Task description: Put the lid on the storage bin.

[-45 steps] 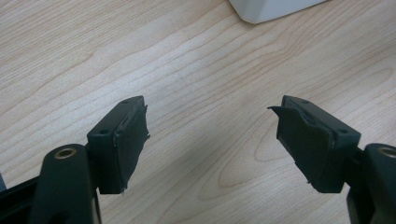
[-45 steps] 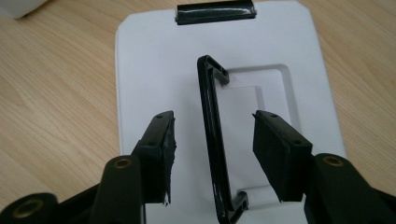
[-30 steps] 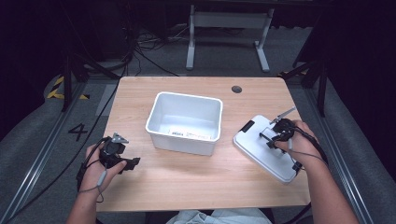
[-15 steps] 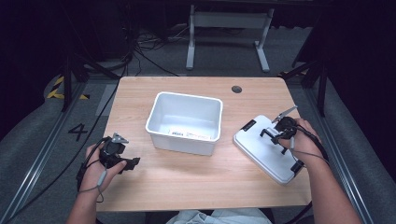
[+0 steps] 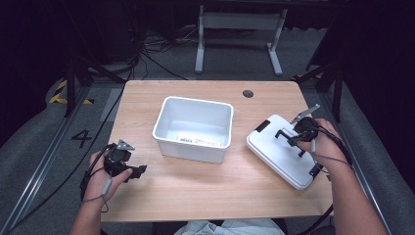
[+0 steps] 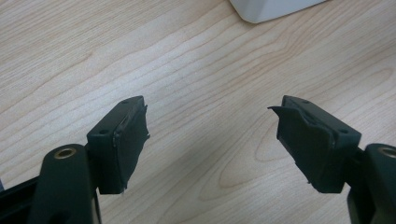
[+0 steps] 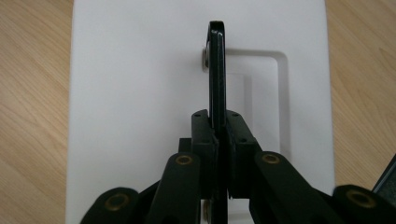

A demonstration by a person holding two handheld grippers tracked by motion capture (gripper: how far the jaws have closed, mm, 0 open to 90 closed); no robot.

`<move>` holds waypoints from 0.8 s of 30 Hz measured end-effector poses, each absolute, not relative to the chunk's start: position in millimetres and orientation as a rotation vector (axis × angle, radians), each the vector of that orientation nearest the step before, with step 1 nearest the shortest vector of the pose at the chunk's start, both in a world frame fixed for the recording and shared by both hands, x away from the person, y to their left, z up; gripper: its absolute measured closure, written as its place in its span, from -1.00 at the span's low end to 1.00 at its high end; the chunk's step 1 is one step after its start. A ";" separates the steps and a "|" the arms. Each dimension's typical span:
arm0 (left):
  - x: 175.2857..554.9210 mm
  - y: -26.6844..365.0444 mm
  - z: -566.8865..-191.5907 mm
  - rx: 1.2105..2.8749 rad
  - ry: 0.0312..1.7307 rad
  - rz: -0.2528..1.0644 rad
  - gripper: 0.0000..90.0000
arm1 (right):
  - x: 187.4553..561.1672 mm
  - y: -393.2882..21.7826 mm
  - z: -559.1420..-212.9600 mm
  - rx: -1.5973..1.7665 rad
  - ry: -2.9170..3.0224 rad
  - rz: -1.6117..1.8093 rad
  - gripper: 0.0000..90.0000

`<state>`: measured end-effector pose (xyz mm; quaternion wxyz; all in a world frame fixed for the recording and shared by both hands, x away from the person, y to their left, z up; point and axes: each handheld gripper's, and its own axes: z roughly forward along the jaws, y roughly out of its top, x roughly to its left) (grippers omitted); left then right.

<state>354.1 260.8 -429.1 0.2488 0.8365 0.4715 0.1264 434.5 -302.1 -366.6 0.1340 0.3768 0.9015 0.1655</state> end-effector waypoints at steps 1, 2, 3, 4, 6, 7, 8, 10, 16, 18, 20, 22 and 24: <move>354.0 260.6 -429.1 2.278 1.286 0.338 -0.44 | 433.6 -302.0 -362.8 1.090 2.608 0.485 0.89; 354.1 260.7 -429.1 2.279 1.285 0.344 -0.44 | 432.9 -301.9 -359.6 1.087 2.605 0.486 0.89; 354.1 260.5 -429.3 2.275 1.287 0.346 -0.44 | 432.1 -301.6 -356.3 1.085 2.602 0.493 0.89; 354.0 260.4 -429.3 2.274 1.288 0.342 -0.44 | 431.3 -301.4 -352.2 1.087 2.596 0.499 0.89; 353.9 260.3 -429.2 2.274 1.289 0.342 -0.44 | 430.8 -301.5 -349.0 1.084 2.594 0.509 0.89; 353.8 260.2 -429.1 2.274 1.290 0.340 -0.44 | 429.9 -301.1 -343.6 1.079 2.591 0.520 0.89; 353.8 260.3 -428.9 2.276 1.288 0.340 -0.44 | 429.5 -300.5 -340.3 1.059 2.583 0.520 0.89; 353.8 260.4 -428.7 2.276 1.288 0.338 -0.44 | 428.8 -299.5 -335.1 1.036 2.583 0.507 0.89; 353.8 260.7 -428.7 2.275 1.288 0.341 -0.44 | 426.8 -297.6 -322.5 1.013 2.575 0.522 0.89; 353.8 260.6 -428.8 2.276 1.290 0.340 -0.44 | 426.1 -297.4 -319.6 1.009 2.569 0.533 0.89; 353.8 260.4 -429.0 2.276 1.289 0.342 -0.44 | 425.4 -296.8 -316.9 1.004 2.569 0.536 0.89; 353.8 260.3 -429.0 2.276 1.288 0.342 -0.44 | 425.2 -296.2 -314.5 0.996 2.567 0.541 0.89; 353.8 260.4 -429.0 2.276 1.289 0.341 -0.44 | 425.0 -295.5 -311.7 0.989 2.565 0.542 0.89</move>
